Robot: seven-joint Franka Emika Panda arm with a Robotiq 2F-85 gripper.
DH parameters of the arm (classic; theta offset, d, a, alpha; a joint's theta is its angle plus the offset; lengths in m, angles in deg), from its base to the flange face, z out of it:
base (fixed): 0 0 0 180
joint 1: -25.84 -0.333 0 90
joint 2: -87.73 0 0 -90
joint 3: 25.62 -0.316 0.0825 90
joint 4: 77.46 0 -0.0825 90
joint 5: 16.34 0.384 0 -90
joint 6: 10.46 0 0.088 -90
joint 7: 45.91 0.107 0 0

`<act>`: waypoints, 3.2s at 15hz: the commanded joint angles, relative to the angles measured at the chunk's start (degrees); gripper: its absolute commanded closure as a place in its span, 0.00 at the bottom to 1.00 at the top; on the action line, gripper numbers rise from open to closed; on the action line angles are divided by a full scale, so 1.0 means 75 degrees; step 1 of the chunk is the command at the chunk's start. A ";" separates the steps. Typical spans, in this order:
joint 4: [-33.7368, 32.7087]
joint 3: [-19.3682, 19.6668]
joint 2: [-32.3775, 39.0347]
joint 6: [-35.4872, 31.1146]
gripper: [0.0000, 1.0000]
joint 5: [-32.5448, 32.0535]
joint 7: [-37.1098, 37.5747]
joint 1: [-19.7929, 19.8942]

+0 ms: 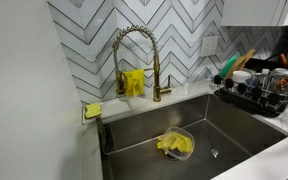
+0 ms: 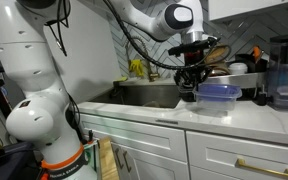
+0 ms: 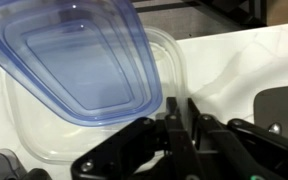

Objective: Remove the clear bowl with a light blue lid from the dishes drying rack and place it on the table, flip the light blue lid on the clear bowl to make it fit the clear bowl top perfectly

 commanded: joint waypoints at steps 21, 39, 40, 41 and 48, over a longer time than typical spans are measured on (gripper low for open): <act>0.0634 0.0072 -0.0479 -0.1001 0.00 0.0309 0.0759 0.0131; -0.0435 0.0720 -0.0302 0.0033 0.00 0.0100 0.4224 0.0730; -0.0523 0.0768 -0.0258 0.0259 0.00 0.0147 0.4456 0.0777; -0.0556 0.0804 -0.0237 0.0461 0.00 0.0201 0.4708 0.0811; -0.0371 0.1049 -0.0064 0.0551 0.00 0.1859 0.5965 0.1035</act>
